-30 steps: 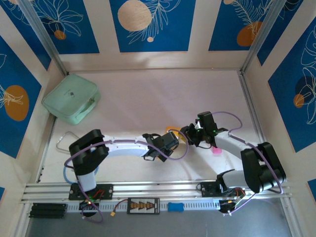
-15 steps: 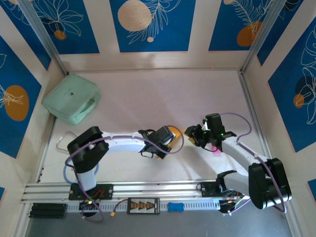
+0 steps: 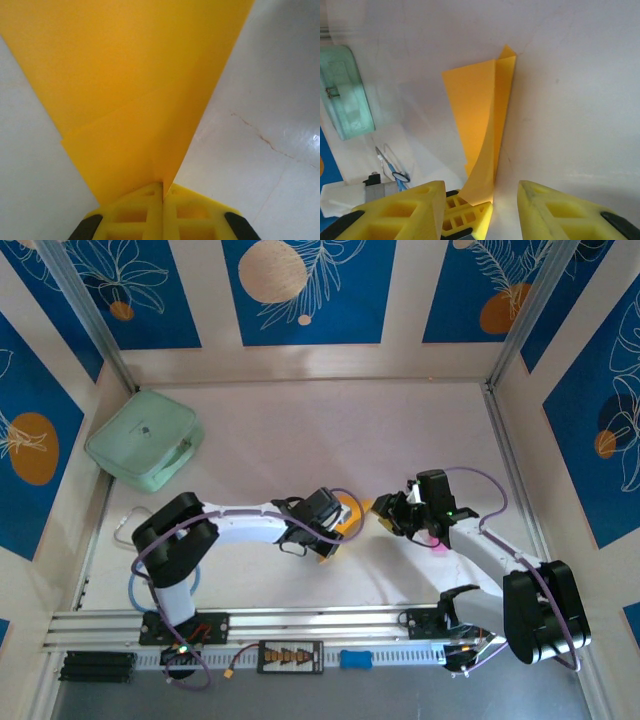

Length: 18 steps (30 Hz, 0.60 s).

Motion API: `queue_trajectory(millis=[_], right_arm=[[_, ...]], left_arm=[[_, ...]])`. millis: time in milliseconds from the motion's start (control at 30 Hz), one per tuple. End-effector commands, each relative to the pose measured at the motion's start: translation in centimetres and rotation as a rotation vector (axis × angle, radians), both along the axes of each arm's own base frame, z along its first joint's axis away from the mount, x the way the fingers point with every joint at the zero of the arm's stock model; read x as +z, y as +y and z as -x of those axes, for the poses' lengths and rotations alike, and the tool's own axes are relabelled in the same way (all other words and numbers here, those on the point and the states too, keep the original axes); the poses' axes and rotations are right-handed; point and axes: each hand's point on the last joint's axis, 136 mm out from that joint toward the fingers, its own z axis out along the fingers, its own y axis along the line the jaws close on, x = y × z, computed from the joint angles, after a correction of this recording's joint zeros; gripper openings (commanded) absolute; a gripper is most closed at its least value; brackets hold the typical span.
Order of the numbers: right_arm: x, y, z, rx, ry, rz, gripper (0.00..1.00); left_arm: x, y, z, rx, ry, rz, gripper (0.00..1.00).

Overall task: Fold a paper plane with a square sheet of paper (pick it up from the middle)
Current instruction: Fold the wing for the fifth time at the center of the table.

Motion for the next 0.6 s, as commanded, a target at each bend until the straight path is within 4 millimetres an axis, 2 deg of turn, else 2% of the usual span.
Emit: queue_trajectory(millis=[0,133,400,567], right_arm=[[0.4,0.9,0.3,0.056,-0.031,-0.033,0.45],[0.8,2.0,0.1,0.078,0.008,-0.029,0.49],[-1.4,3.8,-0.4,0.088,0.175,0.056,0.51],[-2.8,4.7,-0.2,0.110,0.235,0.059,0.45]], left_arm=[[1.5,-0.1,0.0,-0.006,-0.011,0.046,0.00],[1.3,0.2,-0.2,-0.016,-0.030,0.029,0.00],[1.2,0.6,-0.5,-0.022,-0.052,0.001,0.00],[1.4,0.9,-0.7,-0.019,-0.073,-0.009,0.01]])
